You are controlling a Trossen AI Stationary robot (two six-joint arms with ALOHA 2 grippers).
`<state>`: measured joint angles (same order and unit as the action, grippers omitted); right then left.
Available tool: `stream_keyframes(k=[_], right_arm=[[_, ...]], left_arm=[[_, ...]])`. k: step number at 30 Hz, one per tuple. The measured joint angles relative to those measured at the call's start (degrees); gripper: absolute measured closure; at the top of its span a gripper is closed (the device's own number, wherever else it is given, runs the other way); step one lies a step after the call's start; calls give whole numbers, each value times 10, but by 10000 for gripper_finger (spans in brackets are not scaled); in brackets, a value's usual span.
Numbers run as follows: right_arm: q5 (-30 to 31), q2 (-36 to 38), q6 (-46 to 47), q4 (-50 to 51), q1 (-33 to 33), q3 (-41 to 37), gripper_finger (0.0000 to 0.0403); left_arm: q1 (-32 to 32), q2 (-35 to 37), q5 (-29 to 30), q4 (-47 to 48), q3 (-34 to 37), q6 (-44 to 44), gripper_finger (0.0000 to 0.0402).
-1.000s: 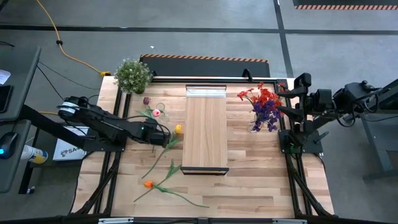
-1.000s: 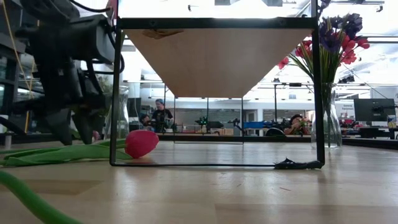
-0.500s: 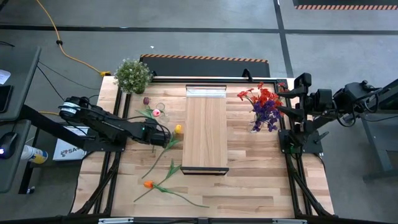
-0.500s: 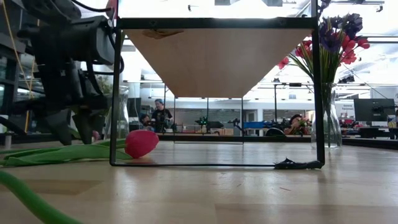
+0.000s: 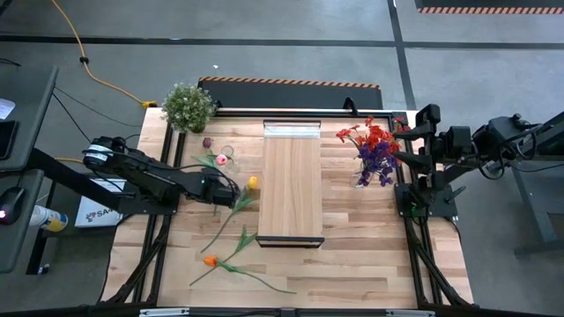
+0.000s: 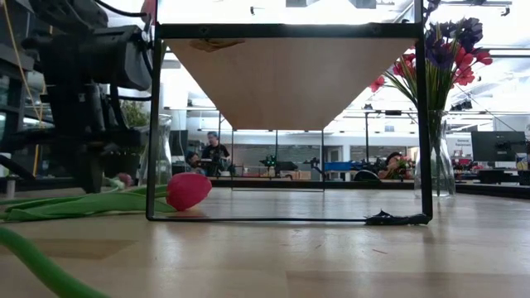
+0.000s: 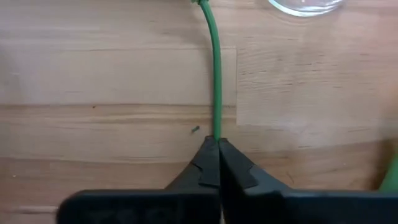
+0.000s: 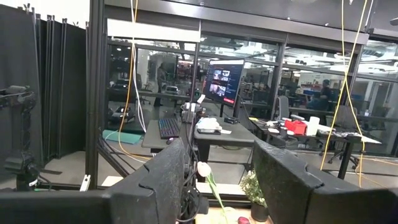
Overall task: Pick and place flowers into a vace then onto a shelf
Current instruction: Put the dark red tulip into the left transparent vase
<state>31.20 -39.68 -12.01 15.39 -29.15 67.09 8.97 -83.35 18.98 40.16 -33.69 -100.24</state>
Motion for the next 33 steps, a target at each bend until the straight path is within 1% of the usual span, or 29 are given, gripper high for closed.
stream_keyframes(k=[9, 13, 18, 25, 30, 33], right_arm=[[0, 0, 0, 0, 0, 0, 222], [1, 0, 0, 0, 0, 0, 222], [1, 0, 0, 0, 0, 0, 222], [3, 0, -6, 0, 0, 0, 221], [12, 0, -9, 0, 0, 0, 221], [14, 0, -9, 0, 0, 0, 222]], left_arm=[[1, 5, -3, 8, 0, -24, 380], [0, 12, -6, 31, -13, -24, 380], [0, 12, -33, 94, -35, -22, 380], [10, 13, -39, 148, -61, -22, 380], [37, 14, -40, 215, -95, -43, 380], [57, 14, -38, 276, -120, -63, 380]])
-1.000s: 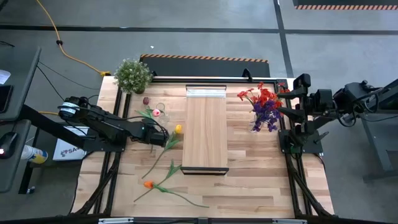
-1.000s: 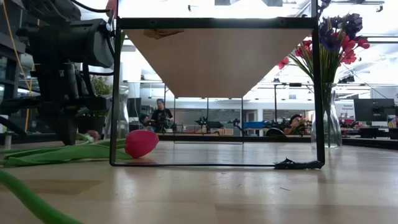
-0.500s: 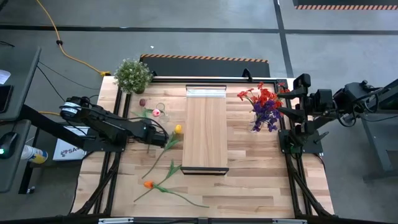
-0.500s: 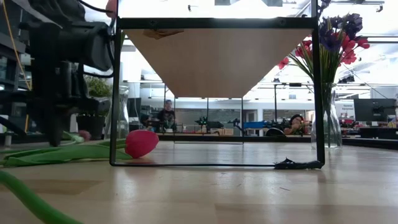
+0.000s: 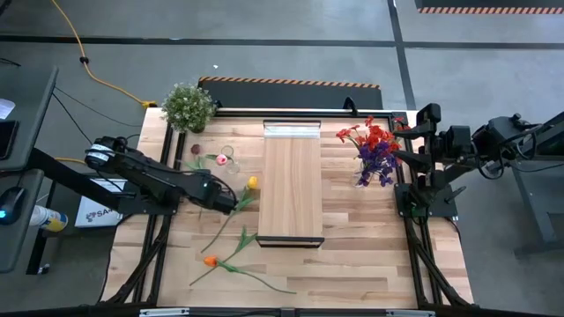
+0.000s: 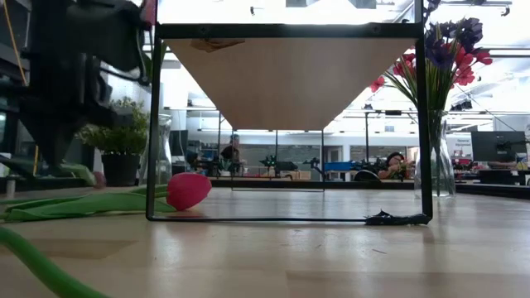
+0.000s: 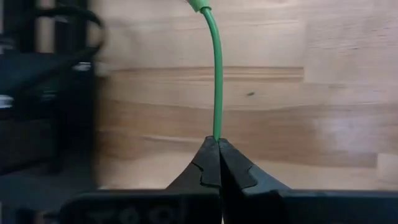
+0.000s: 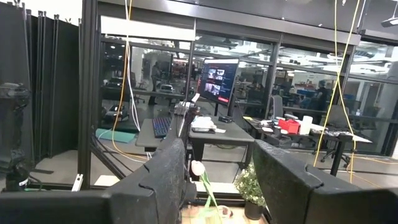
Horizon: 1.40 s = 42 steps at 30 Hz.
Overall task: Pick and place flowers into a vace then onto a shelf
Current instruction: Put the dark red tulip into the left transparent vase
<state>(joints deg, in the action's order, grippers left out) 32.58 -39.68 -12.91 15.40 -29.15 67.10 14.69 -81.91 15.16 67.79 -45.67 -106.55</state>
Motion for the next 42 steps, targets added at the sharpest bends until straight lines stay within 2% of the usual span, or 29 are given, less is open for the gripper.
stream_keyframes(k=[14, 20, 31, 42], right_arm=[[0, 0, 0, 0, 0, 0, 222], [0, 0, 0, 0, 0, 0, 221], [-10, 0, 2, 2, 0, 0, 222], [-11, 0, 4, 2, 0, 0, 221]], left_arm=[[89, 1, 8, 225, -152, -95, 380], [117, 9, 44, 223, -193, -122, 380], [137, 7, 35, 222, -226, -123, 380], [196, 14, 37, 222, -250, -134, 380]])
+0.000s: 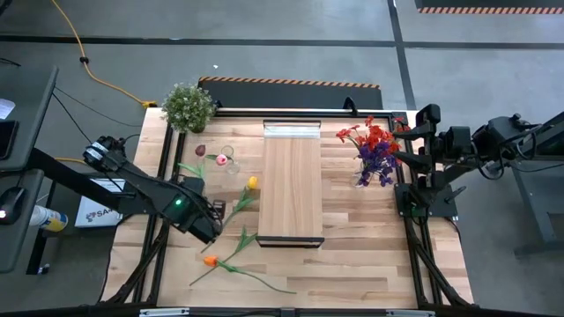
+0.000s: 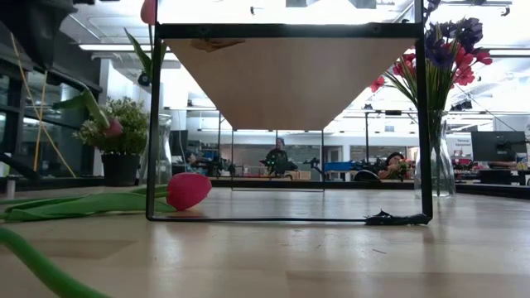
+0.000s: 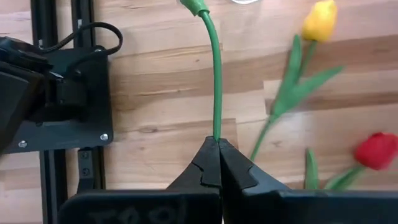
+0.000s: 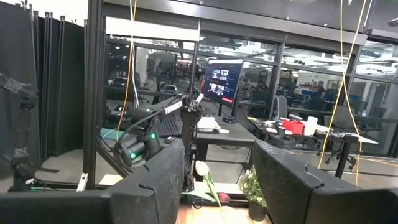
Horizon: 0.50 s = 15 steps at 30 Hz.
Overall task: Pick and place flowers into a vace then onto a shelf
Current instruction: Put the dark red tulip into the left transparent vase
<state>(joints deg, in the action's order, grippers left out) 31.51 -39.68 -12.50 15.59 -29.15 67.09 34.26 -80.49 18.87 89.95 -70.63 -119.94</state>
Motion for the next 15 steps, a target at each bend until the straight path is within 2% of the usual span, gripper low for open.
stream_keyframes(k=[15], right_arm=[[0, 0, -4, 0, 0, 0, 222]], left_arm=[[86, 5, 0, 1, -89, -20, 380]])
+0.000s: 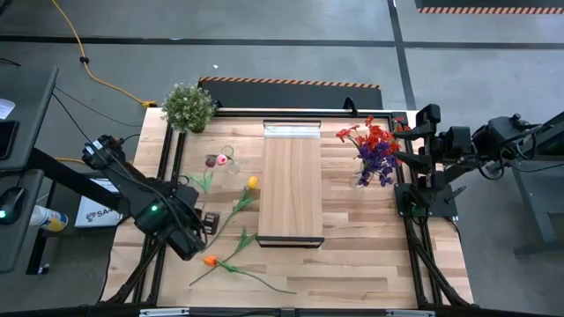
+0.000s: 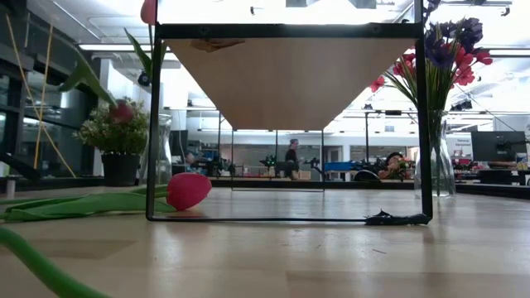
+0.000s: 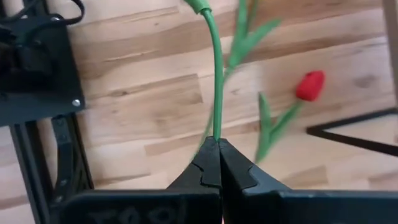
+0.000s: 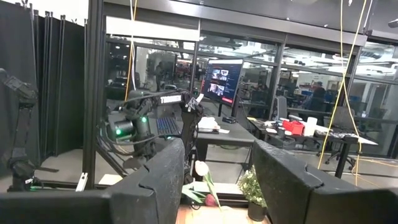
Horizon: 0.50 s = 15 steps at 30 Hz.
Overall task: Pick and place flowers into a vace then onto a shelf
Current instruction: Put the dark red tulip into the left transparent vase
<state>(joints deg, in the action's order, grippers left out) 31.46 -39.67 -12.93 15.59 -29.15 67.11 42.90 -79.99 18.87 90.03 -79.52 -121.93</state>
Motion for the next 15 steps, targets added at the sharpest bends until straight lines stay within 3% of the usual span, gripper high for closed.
stream_keyframes(k=[15], right_arm=[[0, 0, 0, 0, 0, 0, 222]], left_arm=[[0, 0, -21, -17, -94, 95, 380]])
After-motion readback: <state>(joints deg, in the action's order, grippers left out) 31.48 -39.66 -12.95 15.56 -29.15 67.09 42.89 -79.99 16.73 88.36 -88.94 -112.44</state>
